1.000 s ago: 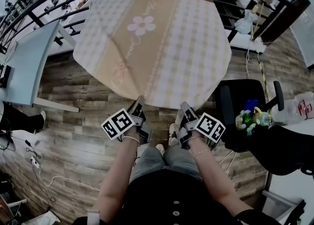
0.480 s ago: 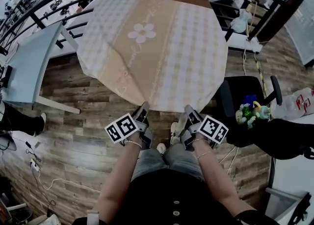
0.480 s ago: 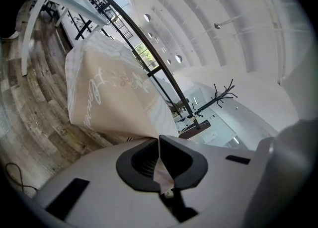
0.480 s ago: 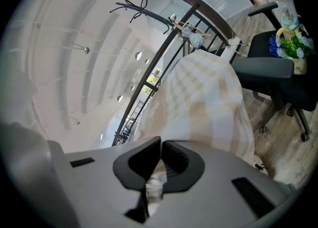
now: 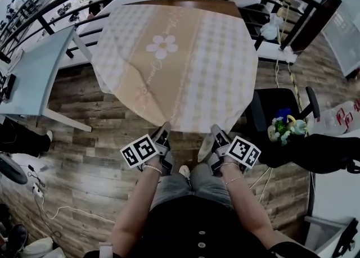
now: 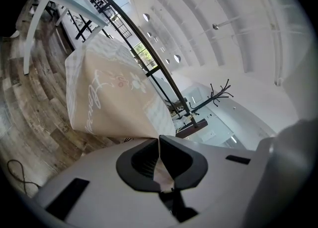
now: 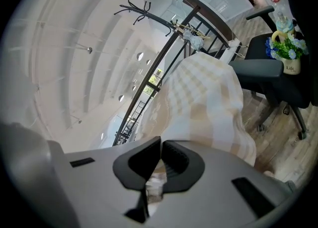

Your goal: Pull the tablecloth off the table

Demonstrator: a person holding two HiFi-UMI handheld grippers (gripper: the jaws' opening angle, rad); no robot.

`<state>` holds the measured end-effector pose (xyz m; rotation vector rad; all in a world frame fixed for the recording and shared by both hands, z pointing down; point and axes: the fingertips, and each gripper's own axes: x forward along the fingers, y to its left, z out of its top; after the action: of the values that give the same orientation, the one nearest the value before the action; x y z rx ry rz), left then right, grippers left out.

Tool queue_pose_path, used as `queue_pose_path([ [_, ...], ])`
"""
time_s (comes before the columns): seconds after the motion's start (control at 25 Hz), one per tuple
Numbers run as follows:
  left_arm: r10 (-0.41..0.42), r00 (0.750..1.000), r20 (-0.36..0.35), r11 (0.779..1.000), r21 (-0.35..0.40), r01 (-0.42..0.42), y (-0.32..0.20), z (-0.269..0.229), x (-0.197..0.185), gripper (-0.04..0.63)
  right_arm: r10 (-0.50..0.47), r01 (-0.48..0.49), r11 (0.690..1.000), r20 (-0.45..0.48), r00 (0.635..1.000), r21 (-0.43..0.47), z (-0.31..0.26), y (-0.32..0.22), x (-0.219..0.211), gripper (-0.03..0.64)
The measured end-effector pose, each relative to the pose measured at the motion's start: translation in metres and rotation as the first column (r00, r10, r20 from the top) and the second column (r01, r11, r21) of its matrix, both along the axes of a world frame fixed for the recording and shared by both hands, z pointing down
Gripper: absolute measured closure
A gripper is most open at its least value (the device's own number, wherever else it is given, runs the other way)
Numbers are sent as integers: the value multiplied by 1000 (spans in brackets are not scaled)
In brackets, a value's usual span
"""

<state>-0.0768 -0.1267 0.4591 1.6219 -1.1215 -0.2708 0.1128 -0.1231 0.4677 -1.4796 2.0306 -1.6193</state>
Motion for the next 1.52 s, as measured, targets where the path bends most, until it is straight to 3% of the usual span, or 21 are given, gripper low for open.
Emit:
queue_pose_path([
  [0.28, -40, 999, -2, 999, 7, 40, 22, -5, 1, 578, -45, 45, 999, 4, 999, 4, -7, 18, 1, 589],
  [0.88, -36, 999, 27, 999, 21, 35, 85, -15, 30, 578, -93, 93, 996, 10, 996, 9, -16, 81, 28, 589],
  [1.52, -49, 996, 75, 999, 21, 48, 141, -20, 30, 578, -118, 118, 993, 15, 993, 26, -27, 131, 26, 590],
])
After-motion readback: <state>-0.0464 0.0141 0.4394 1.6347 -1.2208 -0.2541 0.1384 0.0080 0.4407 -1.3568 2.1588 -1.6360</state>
